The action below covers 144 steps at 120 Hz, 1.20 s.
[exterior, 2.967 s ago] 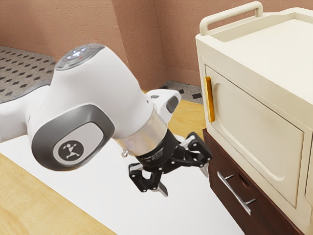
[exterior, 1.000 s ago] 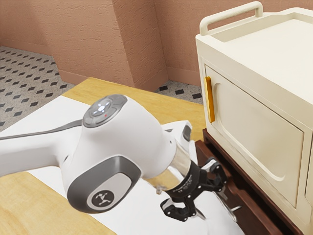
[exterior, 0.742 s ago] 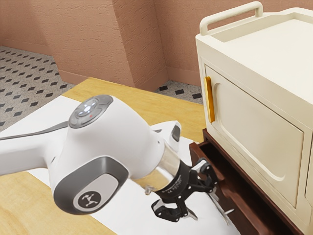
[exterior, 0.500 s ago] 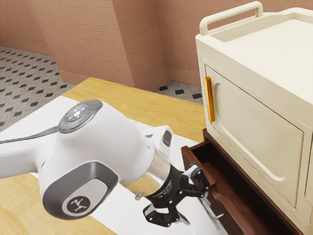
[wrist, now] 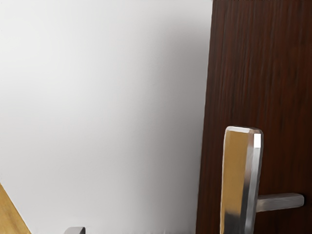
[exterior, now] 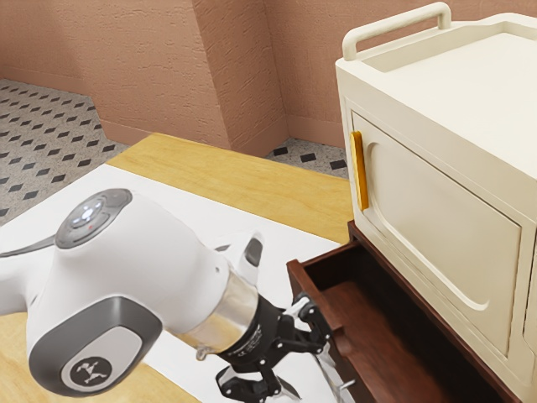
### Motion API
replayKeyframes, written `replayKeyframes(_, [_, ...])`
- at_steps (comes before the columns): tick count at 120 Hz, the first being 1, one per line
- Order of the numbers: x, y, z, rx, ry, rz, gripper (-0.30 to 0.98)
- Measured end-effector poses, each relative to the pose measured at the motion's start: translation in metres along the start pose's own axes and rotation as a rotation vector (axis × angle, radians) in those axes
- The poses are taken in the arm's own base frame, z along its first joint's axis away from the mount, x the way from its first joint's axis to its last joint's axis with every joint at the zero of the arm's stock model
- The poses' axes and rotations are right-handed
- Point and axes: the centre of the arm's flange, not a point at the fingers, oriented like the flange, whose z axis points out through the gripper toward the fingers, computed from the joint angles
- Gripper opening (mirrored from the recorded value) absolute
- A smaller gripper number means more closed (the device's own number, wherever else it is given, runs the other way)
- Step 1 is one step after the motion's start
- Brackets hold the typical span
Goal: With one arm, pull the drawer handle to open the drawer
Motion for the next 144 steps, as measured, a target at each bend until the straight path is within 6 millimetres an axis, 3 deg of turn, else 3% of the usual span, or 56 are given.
replayKeyframes(85, [0.001,-0.044,-0.023,-0.029,-0.020,-0.005,0.34])
replayKeyframes(102, [0.001,-0.045,-0.033,-0.044,-0.020,-0.003,0.35])
replayKeyframes(116, [0.011,-0.031,-0.060,-0.096,-0.004,-0.002,0.35])
replayKeyframes(130, [0.018,-0.010,-0.119,-0.178,0.020,0.006,0.42])
replayKeyframes(144, [0.008,-0.006,-0.170,-0.226,0.043,0.089,0.53])
